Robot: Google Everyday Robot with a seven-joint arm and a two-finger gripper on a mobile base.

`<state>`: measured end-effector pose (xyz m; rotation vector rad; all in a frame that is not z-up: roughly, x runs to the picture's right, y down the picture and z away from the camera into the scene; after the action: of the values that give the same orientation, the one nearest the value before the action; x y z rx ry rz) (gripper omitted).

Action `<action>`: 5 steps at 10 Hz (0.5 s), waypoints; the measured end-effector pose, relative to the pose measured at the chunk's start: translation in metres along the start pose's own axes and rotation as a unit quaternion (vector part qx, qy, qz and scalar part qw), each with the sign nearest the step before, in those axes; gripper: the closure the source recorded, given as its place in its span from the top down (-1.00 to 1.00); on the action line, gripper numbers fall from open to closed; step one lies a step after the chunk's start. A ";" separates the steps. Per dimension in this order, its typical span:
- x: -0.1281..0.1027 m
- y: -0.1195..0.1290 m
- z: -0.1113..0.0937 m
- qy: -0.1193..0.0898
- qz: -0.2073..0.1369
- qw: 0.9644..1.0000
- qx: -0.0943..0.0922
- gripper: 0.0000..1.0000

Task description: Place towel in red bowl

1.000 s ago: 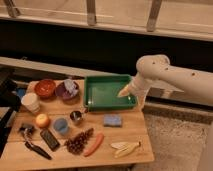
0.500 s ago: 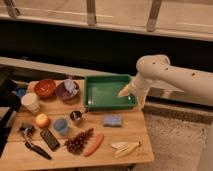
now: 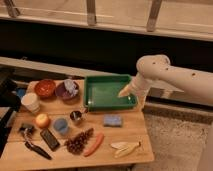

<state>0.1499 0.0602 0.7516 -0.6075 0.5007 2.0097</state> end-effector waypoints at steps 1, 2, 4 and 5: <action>0.000 0.000 0.000 0.000 0.000 1.000 0.000 0.57; 0.000 0.000 0.000 0.000 0.000 1.000 0.000 0.57; 0.000 0.000 0.000 0.000 0.000 1.000 0.000 0.57; -0.001 -0.001 0.001 -0.002 -0.005 1.000 0.006 0.57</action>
<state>0.1511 0.0604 0.7526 -0.5959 0.5065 1.9976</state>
